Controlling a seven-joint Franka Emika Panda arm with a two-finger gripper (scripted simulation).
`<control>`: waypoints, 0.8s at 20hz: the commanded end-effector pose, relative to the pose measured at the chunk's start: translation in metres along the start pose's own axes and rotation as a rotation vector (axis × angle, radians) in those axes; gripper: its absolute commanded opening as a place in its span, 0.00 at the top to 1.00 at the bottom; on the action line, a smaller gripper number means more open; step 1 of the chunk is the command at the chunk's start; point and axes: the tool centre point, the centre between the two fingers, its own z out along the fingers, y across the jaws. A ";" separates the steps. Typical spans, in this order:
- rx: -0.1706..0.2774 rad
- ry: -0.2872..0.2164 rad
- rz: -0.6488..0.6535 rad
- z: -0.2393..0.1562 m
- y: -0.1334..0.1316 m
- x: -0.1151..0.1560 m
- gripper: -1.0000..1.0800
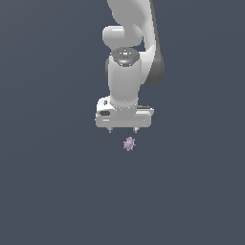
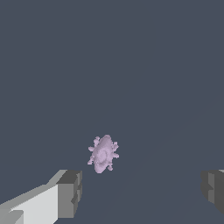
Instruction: Pick up the object and move it to a goal position.
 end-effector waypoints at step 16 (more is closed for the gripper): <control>0.021 -0.010 -0.011 0.001 -0.007 0.001 0.04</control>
